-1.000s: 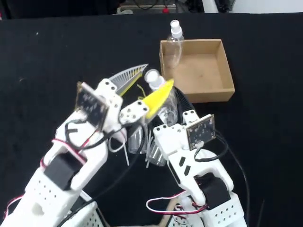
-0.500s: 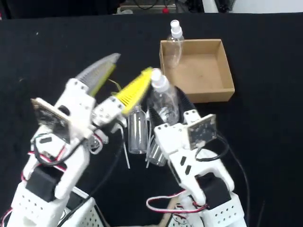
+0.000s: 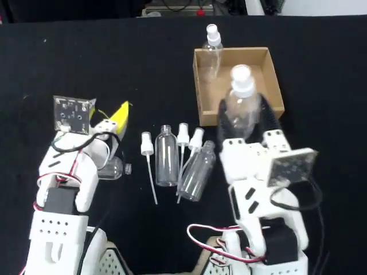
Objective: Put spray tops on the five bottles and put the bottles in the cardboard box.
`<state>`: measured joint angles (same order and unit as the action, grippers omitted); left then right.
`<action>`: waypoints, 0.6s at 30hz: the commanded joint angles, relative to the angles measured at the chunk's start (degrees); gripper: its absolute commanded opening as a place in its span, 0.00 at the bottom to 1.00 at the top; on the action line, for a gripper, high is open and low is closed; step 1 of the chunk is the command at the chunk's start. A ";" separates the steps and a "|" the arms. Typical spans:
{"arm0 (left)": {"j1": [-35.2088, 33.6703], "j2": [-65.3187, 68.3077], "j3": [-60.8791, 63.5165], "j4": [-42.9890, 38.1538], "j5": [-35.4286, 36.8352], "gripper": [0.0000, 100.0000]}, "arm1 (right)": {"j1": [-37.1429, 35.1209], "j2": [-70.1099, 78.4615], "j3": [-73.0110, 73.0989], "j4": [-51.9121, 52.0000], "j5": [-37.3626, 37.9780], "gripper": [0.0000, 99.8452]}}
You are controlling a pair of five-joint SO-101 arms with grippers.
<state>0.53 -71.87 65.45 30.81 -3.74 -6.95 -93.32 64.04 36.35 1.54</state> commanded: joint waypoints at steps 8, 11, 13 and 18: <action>2.68 -0.62 15.69 -14.15 0.18 0.24 | 5.89 35.30 -15.25 -16.53 -0.53 0.10; 2.77 -0.62 19.21 -19.25 0.18 0.24 | 7.74 45.67 -14.20 -28.13 -0.53 0.10; 2.77 -0.62 21.41 -22.51 0.18 0.24 | 8.70 52.70 -13.41 -36.66 -0.62 0.10; 4.88 -0.62 24.57 -26.90 0.18 0.24 | 9.41 70.02 -15.60 -51.08 -9.14 0.10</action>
<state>2.81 -71.87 89.45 7.43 -3.74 1.23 -31.60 52.09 -5.93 -2.68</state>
